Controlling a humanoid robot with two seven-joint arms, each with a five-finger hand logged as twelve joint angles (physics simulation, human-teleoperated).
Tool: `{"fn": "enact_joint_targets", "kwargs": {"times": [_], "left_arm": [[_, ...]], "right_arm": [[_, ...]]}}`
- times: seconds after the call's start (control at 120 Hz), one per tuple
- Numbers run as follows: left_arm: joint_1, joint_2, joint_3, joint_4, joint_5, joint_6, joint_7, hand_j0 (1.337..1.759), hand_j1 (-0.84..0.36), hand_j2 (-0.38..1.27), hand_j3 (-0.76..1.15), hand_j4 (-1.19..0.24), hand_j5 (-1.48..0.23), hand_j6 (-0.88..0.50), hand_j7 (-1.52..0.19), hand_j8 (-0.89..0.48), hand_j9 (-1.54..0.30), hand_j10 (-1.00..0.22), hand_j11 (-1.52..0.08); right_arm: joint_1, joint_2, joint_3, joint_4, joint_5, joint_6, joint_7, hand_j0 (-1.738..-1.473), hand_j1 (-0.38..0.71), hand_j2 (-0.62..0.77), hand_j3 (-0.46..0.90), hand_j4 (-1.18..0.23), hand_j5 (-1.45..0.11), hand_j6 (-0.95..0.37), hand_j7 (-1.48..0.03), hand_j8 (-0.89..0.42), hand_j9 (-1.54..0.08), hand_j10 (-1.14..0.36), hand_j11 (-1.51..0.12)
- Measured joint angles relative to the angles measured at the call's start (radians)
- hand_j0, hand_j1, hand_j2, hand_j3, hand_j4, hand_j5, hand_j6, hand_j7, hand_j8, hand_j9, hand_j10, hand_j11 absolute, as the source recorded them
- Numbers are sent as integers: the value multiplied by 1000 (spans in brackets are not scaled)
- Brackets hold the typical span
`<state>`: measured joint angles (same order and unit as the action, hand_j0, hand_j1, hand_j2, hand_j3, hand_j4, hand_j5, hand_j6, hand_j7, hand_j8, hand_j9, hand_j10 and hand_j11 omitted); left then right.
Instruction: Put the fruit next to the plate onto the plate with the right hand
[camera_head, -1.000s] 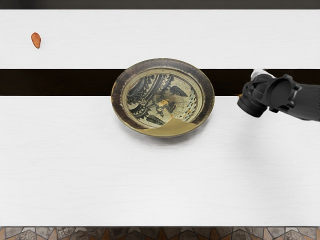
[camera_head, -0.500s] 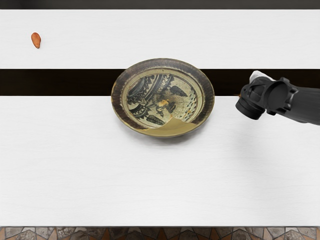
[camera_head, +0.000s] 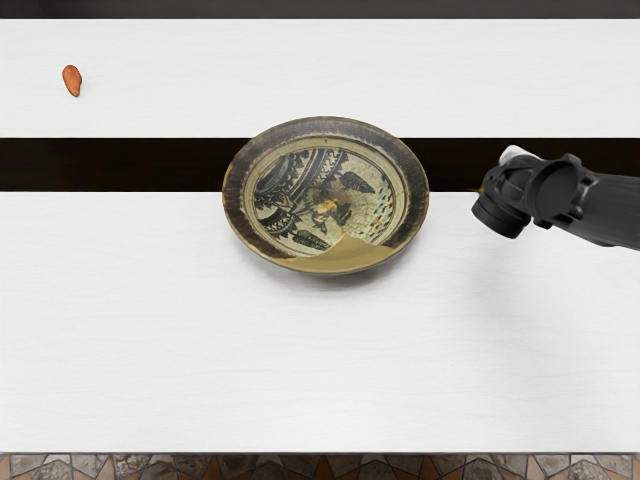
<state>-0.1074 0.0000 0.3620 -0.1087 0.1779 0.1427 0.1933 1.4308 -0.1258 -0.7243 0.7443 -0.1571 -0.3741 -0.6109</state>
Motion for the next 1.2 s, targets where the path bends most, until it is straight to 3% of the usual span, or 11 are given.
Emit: {"fn": "enact_joint_targets", "kwargs": {"times": [0.508,1.2], "left_arm": [[0,0,0,0,0,0,0,1658,349,0,0,-1,0,-1,0,-1,0,0,0],[0,0,1,0,0,0,0,1658,349,0,0,-1,0,-1,0,-1,0,0,0]], "right_arm": [[-15,2,0,-36,2,29,0,-1658,11,-58,0,-303,-391,-304,-391,-303,-391,-302,-391],[-17,2,-1,-41,1,30,0,-1658,167,-84,0,-432,-561,-433,-560,-422,-560,-432,-560]]}}
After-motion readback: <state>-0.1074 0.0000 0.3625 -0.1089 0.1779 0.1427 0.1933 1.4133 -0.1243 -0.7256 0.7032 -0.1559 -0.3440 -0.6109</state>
